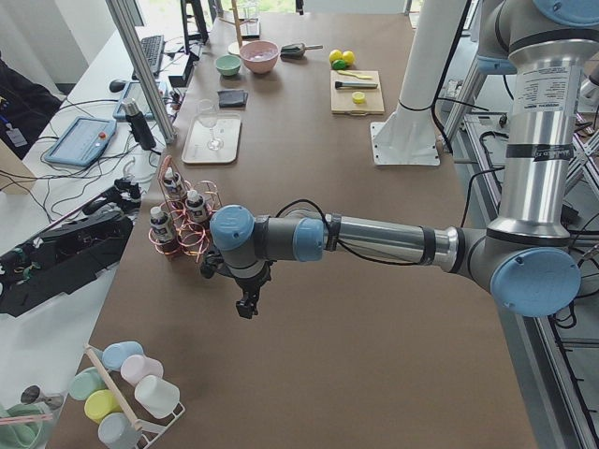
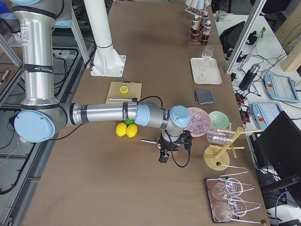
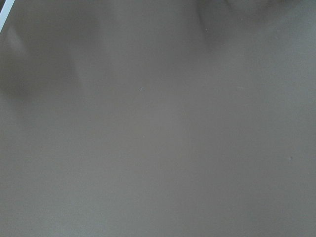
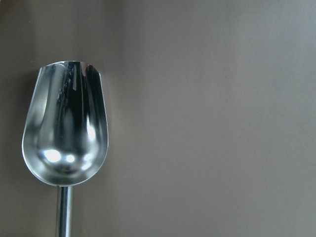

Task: Take tea from basket to plate

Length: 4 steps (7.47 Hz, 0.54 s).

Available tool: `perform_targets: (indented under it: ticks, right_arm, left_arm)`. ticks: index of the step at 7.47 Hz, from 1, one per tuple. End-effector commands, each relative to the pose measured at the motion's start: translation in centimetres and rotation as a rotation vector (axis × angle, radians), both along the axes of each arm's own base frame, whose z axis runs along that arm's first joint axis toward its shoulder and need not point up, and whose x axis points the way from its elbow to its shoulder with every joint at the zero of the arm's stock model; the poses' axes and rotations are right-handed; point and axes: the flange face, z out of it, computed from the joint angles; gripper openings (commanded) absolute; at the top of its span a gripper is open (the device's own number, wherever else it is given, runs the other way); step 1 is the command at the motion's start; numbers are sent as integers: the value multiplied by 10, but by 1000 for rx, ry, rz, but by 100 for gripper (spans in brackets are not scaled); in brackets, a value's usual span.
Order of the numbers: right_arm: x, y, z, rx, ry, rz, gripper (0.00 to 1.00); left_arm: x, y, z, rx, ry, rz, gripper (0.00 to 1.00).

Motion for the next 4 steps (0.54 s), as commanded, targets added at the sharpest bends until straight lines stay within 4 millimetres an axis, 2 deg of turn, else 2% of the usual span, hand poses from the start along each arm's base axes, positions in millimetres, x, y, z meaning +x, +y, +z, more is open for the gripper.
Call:
perform_targets:
  ticks: [1,4]
  right_arm:
    - [1,0,0,0,-1,3,100]
    - [0,0,0,1,-1,0,100]
  left_arm:
    - [0,1,2,-4,0,1,98]
    - [0,1,1,-2,0,0,98]
